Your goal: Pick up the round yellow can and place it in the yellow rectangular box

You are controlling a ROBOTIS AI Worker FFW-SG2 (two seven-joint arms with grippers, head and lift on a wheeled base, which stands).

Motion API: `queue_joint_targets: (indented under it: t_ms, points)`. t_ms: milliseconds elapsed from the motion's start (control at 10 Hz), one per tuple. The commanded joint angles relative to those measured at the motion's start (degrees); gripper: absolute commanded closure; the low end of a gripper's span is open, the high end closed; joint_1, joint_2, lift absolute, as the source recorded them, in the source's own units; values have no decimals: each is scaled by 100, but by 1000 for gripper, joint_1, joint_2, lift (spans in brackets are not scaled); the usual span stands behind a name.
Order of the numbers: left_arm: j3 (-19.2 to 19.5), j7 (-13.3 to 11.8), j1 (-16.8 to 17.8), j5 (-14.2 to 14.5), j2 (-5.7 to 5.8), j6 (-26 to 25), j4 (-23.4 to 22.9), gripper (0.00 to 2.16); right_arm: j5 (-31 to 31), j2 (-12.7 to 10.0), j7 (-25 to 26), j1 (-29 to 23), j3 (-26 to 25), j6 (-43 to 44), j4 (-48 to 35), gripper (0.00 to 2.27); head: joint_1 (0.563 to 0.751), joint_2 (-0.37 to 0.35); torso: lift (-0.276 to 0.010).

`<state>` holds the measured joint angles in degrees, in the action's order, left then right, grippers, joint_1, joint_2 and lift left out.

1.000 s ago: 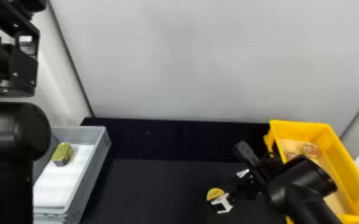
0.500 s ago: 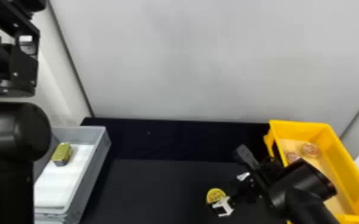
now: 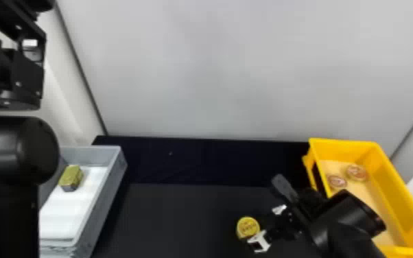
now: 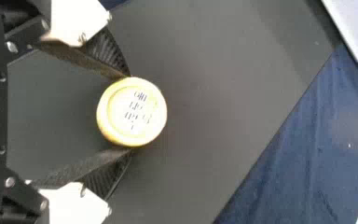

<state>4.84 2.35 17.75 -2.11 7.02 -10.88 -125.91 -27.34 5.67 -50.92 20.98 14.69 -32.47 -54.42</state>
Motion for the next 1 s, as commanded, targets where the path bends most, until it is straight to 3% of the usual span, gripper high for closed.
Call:
queue_joint_targets:
  t_ms: [0,400,900]
  points:
    - [26,-7,-26,0,46,-37,-57,140,-79,75,141,-68,220,-86,-174,934,663,54,10]
    - [43,-24,-140,35,90,-125,-127,140,-150,154,-131,-534,140,-631,-1211,928,663,54,10]
    - [-18,-33,-167,53,160,-345,-162,140,-493,365,-597,-1096,8,-2117,-3944,926,663,54,10]
